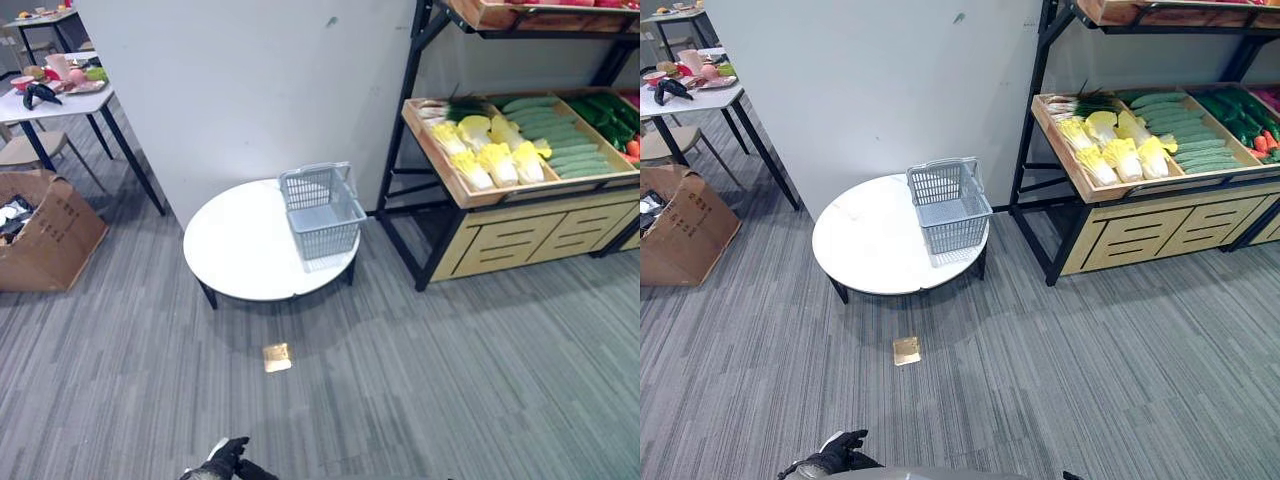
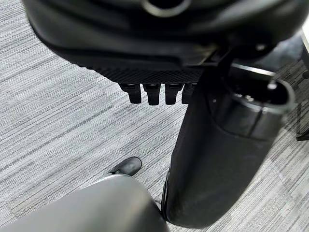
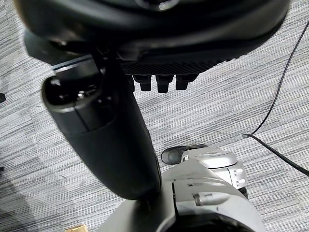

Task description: Get the vegetables into the basket

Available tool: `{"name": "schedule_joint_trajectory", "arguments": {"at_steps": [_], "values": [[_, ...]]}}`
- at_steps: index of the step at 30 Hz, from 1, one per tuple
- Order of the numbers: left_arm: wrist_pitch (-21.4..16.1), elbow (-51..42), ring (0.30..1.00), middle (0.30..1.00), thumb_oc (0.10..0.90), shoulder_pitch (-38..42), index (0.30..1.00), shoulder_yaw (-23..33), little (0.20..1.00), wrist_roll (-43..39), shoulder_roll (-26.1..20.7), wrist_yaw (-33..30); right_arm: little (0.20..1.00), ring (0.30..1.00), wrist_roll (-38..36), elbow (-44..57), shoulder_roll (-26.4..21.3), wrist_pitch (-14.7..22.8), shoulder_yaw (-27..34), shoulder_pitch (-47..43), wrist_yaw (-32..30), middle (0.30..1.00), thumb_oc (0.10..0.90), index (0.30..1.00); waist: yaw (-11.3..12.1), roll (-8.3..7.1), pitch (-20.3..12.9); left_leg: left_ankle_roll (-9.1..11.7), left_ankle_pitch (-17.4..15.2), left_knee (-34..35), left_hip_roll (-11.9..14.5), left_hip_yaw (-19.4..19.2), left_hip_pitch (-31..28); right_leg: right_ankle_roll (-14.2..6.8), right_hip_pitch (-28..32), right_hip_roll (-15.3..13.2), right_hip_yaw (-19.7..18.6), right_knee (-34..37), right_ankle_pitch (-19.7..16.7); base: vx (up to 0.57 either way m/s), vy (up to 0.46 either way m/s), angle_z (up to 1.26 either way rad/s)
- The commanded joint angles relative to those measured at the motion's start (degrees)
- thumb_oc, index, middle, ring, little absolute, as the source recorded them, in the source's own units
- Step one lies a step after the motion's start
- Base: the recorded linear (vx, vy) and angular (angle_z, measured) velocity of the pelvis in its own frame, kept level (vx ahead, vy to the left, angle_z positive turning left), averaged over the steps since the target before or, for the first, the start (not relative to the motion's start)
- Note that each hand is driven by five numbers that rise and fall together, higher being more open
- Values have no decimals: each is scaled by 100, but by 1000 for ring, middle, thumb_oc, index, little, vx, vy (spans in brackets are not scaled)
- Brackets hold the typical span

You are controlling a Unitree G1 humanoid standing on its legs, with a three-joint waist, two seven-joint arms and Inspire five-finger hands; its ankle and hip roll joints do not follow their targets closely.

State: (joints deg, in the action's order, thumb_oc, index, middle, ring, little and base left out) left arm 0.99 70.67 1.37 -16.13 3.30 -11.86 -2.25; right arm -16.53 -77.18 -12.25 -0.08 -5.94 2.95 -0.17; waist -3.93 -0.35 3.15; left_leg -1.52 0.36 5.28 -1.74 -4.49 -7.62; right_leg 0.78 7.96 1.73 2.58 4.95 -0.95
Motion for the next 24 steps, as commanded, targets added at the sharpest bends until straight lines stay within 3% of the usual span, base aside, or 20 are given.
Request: {"name": "schedule_joint_trajectory", "arguments": {"at_steps": [1,24], "values": [[71,472,1000,1000,900,69,1000,-168,1000,45,84,-41,1000,1000,110,-214,35,10,-140,-126,31,1000,900,1000,55,102,-52,479,-25,-28,371,-248,-3,-682,-115,-270,184,-163,398,0,0,0],[61,515,1000,1000,900,26,1000,-256,1000,124,148,-2,1000,1000,162,-271,74,38,-226,-104,46,1000,900,1000,58,102,-87,500,-63,-28,380,-217,-83,-677,38,-255,256,-50,403,0,0,0]]}}
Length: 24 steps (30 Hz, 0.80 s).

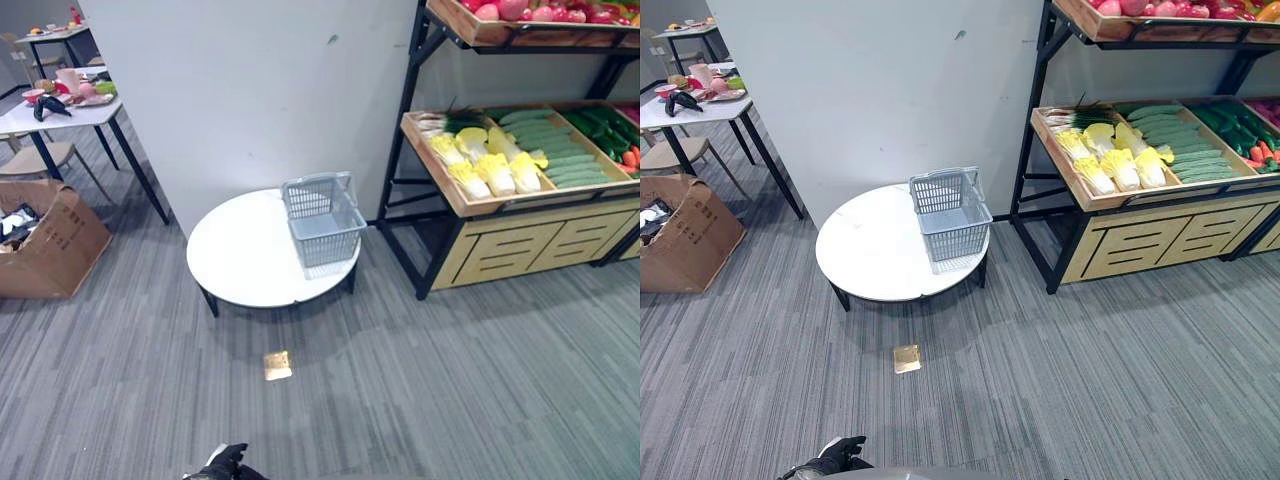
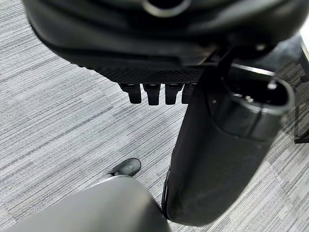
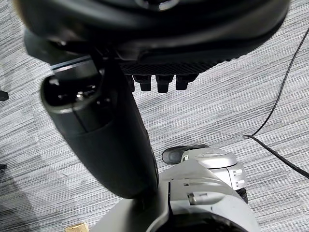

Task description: Get the vegetables into the basket

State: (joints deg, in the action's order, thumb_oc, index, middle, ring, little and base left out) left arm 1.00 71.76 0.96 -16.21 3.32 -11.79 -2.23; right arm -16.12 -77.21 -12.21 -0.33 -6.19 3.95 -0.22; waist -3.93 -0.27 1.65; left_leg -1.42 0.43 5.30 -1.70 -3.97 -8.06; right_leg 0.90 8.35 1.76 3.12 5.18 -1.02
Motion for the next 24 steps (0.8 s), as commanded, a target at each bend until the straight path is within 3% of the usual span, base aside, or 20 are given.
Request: {"name": "schedule_joint_trajectory", "arguments": {"at_steps": [1,24], "values": [[60,402,1000,1000,900,66,1000,-249,1000,128,141,-4,1000,1000,117,-269,71,63,-202,-203,51,1000,900,1000,60,93,65,489,-73,-30,375,-271,-41,-689,-1,-257,202,-73,410,0,0,0],[52,432,1000,1000,900,49,1000,-182,1000,43,113,21,1000,1000,127,-286,51,39,-184,-214,87,1000,900,1000,65,108,86,480,-105,-30,375,-277,-74,-671,-33,-250,158,-149,446,0,0,0]]}}
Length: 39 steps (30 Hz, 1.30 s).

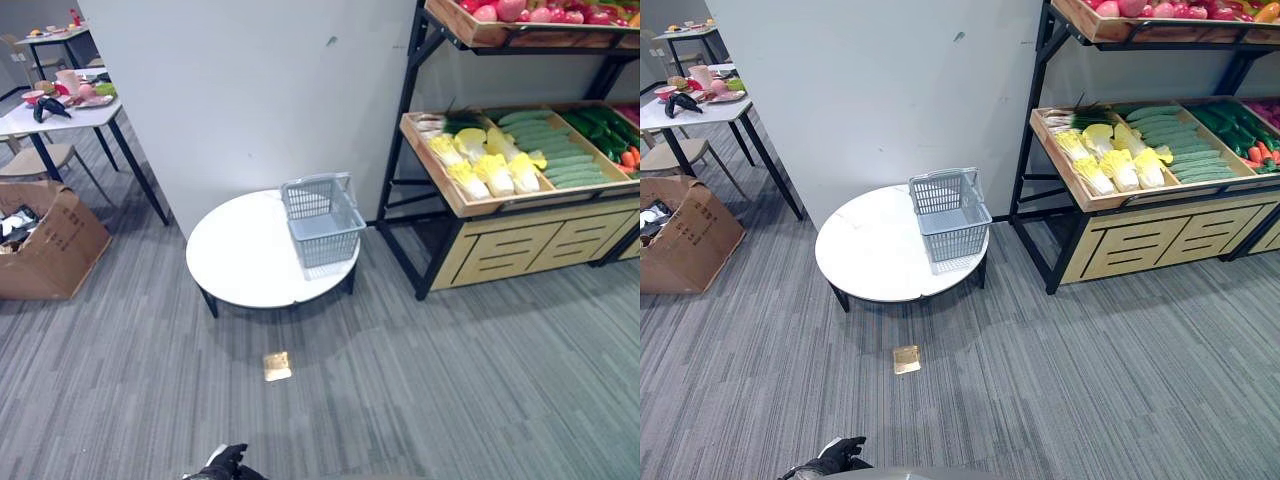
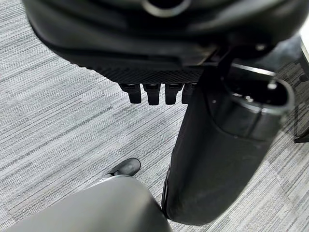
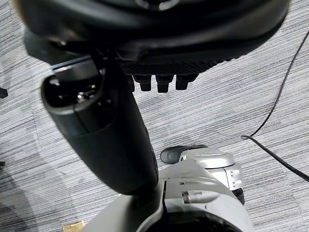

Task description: Get the vegetables into the basket

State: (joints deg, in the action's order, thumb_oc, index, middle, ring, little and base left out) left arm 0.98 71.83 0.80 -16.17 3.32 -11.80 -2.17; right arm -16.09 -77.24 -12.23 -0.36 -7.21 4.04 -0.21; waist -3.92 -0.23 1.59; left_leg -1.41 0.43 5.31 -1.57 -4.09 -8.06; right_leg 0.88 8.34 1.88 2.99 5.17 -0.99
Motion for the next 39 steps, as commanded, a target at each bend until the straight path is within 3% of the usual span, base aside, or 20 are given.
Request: {"name": "schedule_joint_trajectory", "arguments": {"at_steps": [1,9,13,15,16,17,19,20,22,23,24,26,28,30,32,35,36,37,38,39], "values": [[55,425,1000,1000,900,65,1000,-160,1000,1,116,17,1000,1000,114,-274,43,41,-80,-234,95,1000,900,1000,65,110,108,471,-103,-31,368,-260,-100,-654,-42,-260,154,-192,467,0,0,0],[44,346,1000,1000,900,243,1000,-65,1000,-332,103,-15,1000,1000,-5,-251,-78,43,-80,-425,100,1000,900,1000,95,67,345,442,-324,-939,391,-263,370,-460,-440,-257,39,-834,666,-20,-59,-4],[44,306,1000,1000,900,258,1000,-69,1000,-351,88,-9,1000,1000,-23,-245,-103,32,-73,-433,121,1000,900,1000,79,77,352,440,-307,-1003,419,-246,369,-400,-491,-214,28,-1024,774,44,-70,-4],[35,301,1000,1000,900,262,1000,-81,1000,-337,80,-5,1000,1000,-30,-231,-125,30,-72,-437,132,1000,900,1000,60,57,384,494,-216,-1348,450,-228,478,-352,-493,-198,-10,-1106,832,54,-123,0],[37,298,1000,1000,900,296,1000,-55,1000,-417,84,-7,1000,1000,-27,-236,-164,31,-73,-483,131,1000,900,1000,95,-2,482,557,61,-2074,476,-179,825,-267,-460,-216,-53,-1180,855,23,-113,2],[37,298,1000,1000,900,297,1000,-55,1000,-418,84,-7,1000,1000,-27,-237,-164,31,-72,-484,131,1000,900,1000,89,1,478,559,52,-2096,481,-171,843,-265,-468,-212,-46,-1184,856,23,-132,4],[16,249,1000,1000,900,313,1000,-40,1000,-518,69,5,1000,1000,-30,-221,-203,31,-71,-473,142,1000,900,1000,151,-84,572,574,398,-2839,503,-94,1238,-175,-418,-208,-83,-1227,873,31,-152,-1],[-31,138,1000,1000,900,376,1000,-28,1000,-694,59,34,1000,1000,-47,-208,-255,45,-73,-469,128,1000,900,1000,208,-201,709,533,575,-3629,460,-64,1663,-83,-385,-227,-124,-1274,879,25,-163,-3],[-55,58,1000,1000,900,372,1000,-35,1000,-782,72,67,1000,1000,-137,-212,-235,25,-30,-442,144,1000,900,1000,214,-227,707,485,564,-3808,417,-71,1854,-50,-360,-230,-149,-1250,873,111,-86,-8],[-90,-21,1000,1000,900,383,1000,-37,1000,-900,102,128,1000,1000,-597,-303,-279,21,303,-372,132,1000,900,1000,169,-156,668,426,413,-3383,410,-166,2089,-76,-297,-225,-196,-1202,895,174,-18,-11],[-89,-21,1000,1000,900,381,1000,-42,1000,-901,104,128,1000,1000,-599,-303,-281,21,305,-368,133,1000,900,1000,177,-159,674,421,404,-3380,404,-176,2072,-81,-285,-233,-202,-1202,904,222,37,-9],[-114,-98,1000,1000,900,388,1000,-135,1000,-841,125,148,1000,1000,-620,-368,-313,20,392,-271,167,1000,900,1000,182,-44,626,426,332,-2371,458,-308,2097,-172,-97,-227,-281,-1121,1077,280,89,-16],[-110,-99,1000,1000,900,416,1000,-260,1000,-747,168,113,1000,1000,-471,-369,-323,2,311,-266,155,1000,900,1000,269,93,616,540,647,-1184,478,-242,2059,-254,130,-209,-321,-1061,1217,361,119,-4],[-126,-85,1000,1000,900,417,1000,-339,1000,-664,222,22,1000,1000,-379,-352,-344,37,260,-245,113,1000,900,1000,345,138,581,619,835,-493,507,-73,2260,-337,441,-300,-431,-945,1412,393,100,1],[-122,-39,1000,1000,900,410,1000,-312,1000,-651,255,-48,1000,1000,-341,-372,-359,48,286,-257,94,1000,900,1000,398,179,494,764,1021,-109,648,-83,2426,-427,716,-426,-559,-911,1544,457,123,-11],[-119,89,1000,1000,900,305,1000,-150,1000,-683,275,-111,1000,1000,-197,-442,-326,20,290,-239,94,1000,900,1000,532,193,268,868,1371,-120,783,-257,2339,-606,1068,-695,-647,-822,1583,669,226,-74],[-132,221,1000,1000,900,223,1000,33,1000,-922,265,-99,1000,1000,-99,-468,-305,6,311,-294,97,1000,900,1000,721,54,-36,753,1436,-162,537,-304,2180,-927,1039,-1208,-628,-1129,779,798,311,-99],[-133,221,1000,1000,900,222,1000,32,1000,-923,263,-99,1000,1000,-99,-468,-302,7,311,-293,97,1000,900,1000,730,44,-43,750,1432,-161,531,-317,2180,-930,1036,-1220,-636,-1122,777,708,288,-103],[-140,194,1000,1000,900,245,1000,43,1000,-968,234,-101,1000,1000,-119,-429,-320,22,312,-335,105,1000,900,1000,751,-4,-79,727,1408,-174,456,-440,2120,-1036,895,-1338,-631,-1331,322,374,178,-113],[-179,76,1000,1000,900,351,1000,-80,1000,-840,157,-87,1000,1000,-48,-186,-291,65,126,-438,145,1000,900,1000,785,-41,-104,610,1268,-140,326,-573,1922,-1110,581,-1514,-690,-1768,-437,576,313,-103]]}}
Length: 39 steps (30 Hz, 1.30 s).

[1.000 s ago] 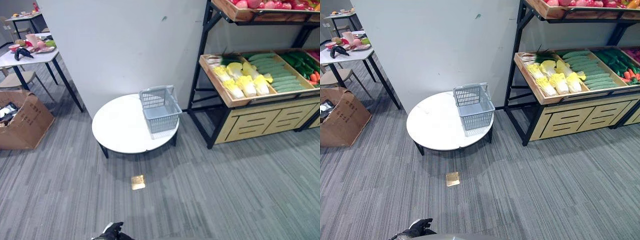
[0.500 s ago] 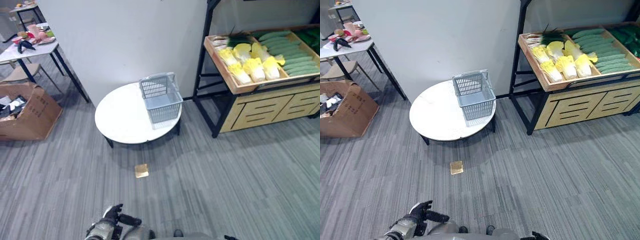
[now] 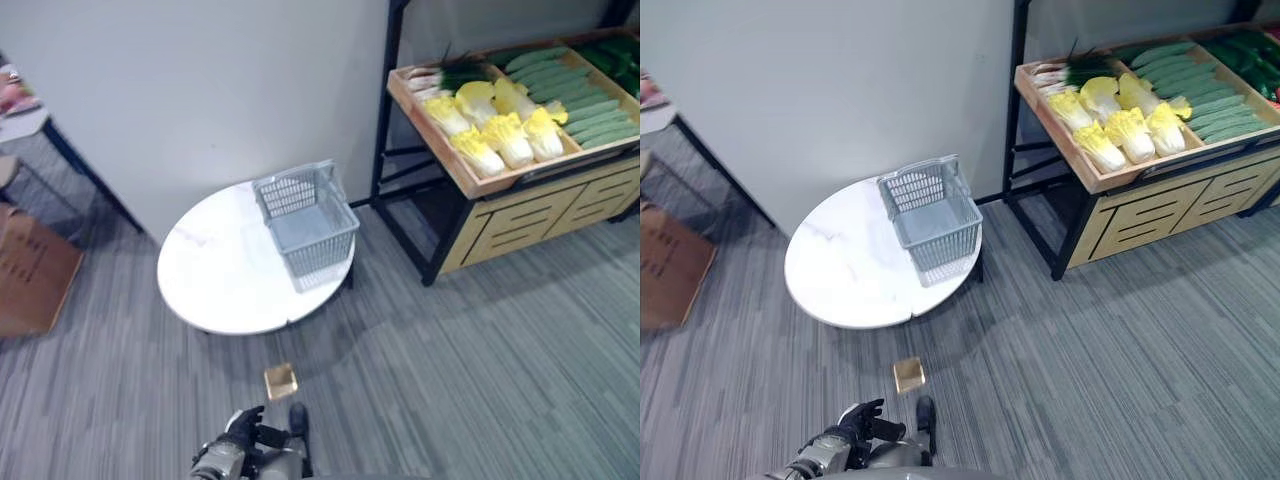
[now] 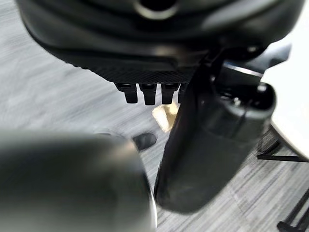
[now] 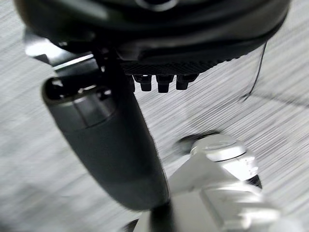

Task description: Get the vegetables into the basket

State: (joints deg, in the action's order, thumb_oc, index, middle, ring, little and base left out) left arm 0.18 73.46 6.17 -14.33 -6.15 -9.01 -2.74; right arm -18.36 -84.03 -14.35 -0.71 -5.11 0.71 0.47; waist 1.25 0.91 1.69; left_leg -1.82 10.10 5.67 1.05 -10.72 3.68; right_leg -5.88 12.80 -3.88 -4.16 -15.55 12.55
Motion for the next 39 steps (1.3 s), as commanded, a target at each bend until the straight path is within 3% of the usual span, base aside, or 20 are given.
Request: {"name": "schedule_joint_trajectory", "arguments": {"at_steps": [1,3,8,10,12,13,14,15,16,17,18,19,20,21,27,39], "values": [[-103,-163,1000,1000,900,-66,1000,-433,1000,311,-180,-28,1000,1000,284,647,-65,87,-217,-235,62,1000,900,1000,260,-154,-78,506,145,-156,-77,59,594,-399,-84,-1064,24,-41,-2280,574,334,-63],[-81,-134,1000,1000,900,56,1000,-482,1000,377,-213,-29,1000,1000,90,743,-60,103,-67,-257,-4,1000,900,1000,176,-185,-48,326,-102,-145,-276,166,431,-390,-231,-1186,-62,-302,-2898,413,229,9],[-98,-207,1000,1000,900,91,1000,-574,1000,502,-216,-12,1000,1000,154,808,1,110,-214,-244,53,1000,900,1000,161,-221,-62,167,-333,-160,-457,313,346,-412,-169,-1328,-25,-122,-3341,218,80,34],[-73,-177,1000,1000,900,44,1000,-562,1000,523,-212,3,1000,1000,191,804,6,101,-230,-247,65,1000,900,1000,173,-201,-113,76,-418,-135,-541,404,318,-410,-248,-1276,-172,-399,-3530,196,89,35],[-51,-134,1000,1000,900,-9,1000,-498,1000,495,-222,5,1000,1000,174,793,7,108,-198,-212,41,1000,900,1000,178,-161,-117,23,-504,-69,-575,457,223,-334,-375,-1262,-133,-606,-3448,164,83,48],[-49,-115,1000,1000,900,-10,1000,-495,1000,487,-235,1,1000,1000,149,793,9,132,-199,-220,26,1000,900,1000,92,-105,-64,13,-623,-67,-577,576,50,-206,-756,-1063,-133,-578,-2886,138,64,23],[-49,-114,1000,1000,900,-9,1000,-493,1000,487,-233,1,1000,1000,149,793,7,132,-200,-221,26,1000,900,1000,95,-97,-73,15,-618,-67,-567,574,64,-204,-774,-1053,-137,-580,-2893,142,42,26],[-35,-103,1000,1000,900,-7,1000,-507,1000,536,-231,2,1000,1000,129,772,14,133,-202,-206,31,1000,900,1000,74,-53,-52,18,-606,-67,-540,603,35,-162,-818,-879,-111,-435,-2494,166,-6,9],[-33,-30,1000,1000,900,-26,1000,-505,1000,563,-230,3,1000,1000,110,723,61,146,-227,-210,26,1000,900,1000,-37,99,64,48,-689,-67,-370,744,-207,-81,-1376,-387,14,-117,-1287,172,-10,-1],[-34,-29,1000,1000,900,-26,1000,-504,1000,563,-229,2,1000,1000,110,722,61,147,-229,-211,27,1000,900,1000,-57,89,83,50,-697,-67,-382,761,-228,-78,-1364,-399,30,-155,-1250,222,-92,-30],[-17,32,1000,1000,900,-34,1000,-513,1000,598,-237,7,1000,1000,29,665,132,154,-254,-203,7,1000,900,1000,-205,75,258,86,-689,-67,-374,947,-420,-115,-1671,98,-90,406,-1007,173,-109,-26],[21,68,1000,1000,900,-42,1000,-521,1000,679,-245,13,1000,1000,16,538,142,132,-274,-153,10,1000,900,1000,-279,20,306,96,-751,-67,-424,1029,-534,-113,-1922,366,-205,883,-1156,183,-102,-1],[21,67,1000,1000,900,-47,1000,-520,1000,681,-245,13,1000,1000,14,533,143,136,-278,-151,11,1000,900,1000,-295,30,332,96,-776,-67,-415,1046,-579,-111,-1848,370,-187,936,-1163,98,-48,54],[23,67,1000,1000,900,-28,1000,-575,1000,727,-221,42,1000,1000,-36,525,144,126,-247,-143,24,1000,900,1000,-341,30,350,117,-701,-67,-443,1166,-569,-91,-1523,419,-413,1001,-1018,33,-55,72],[6,138,1000,1000,900,-256,1000,-467,1000,710,-121,110,1000,1000,-7,473,136,126,-241,-15,75,1000,900,1000,-302,18,186,230,-754,-67,-452,1215,-705,-7,-931,395,-163,1684,-1105,44,-83,46],[-76,10,1000,1000,900,-198,1000,-460,1000,786,-152,-205,1000,1000,-125,456,143,174,-174,-12,-51,1000,900,1000,-307,33,84,260,-851,-67,-446,1220,-929,60,-645,366,2,1681,-975,16,-32,6]]}}
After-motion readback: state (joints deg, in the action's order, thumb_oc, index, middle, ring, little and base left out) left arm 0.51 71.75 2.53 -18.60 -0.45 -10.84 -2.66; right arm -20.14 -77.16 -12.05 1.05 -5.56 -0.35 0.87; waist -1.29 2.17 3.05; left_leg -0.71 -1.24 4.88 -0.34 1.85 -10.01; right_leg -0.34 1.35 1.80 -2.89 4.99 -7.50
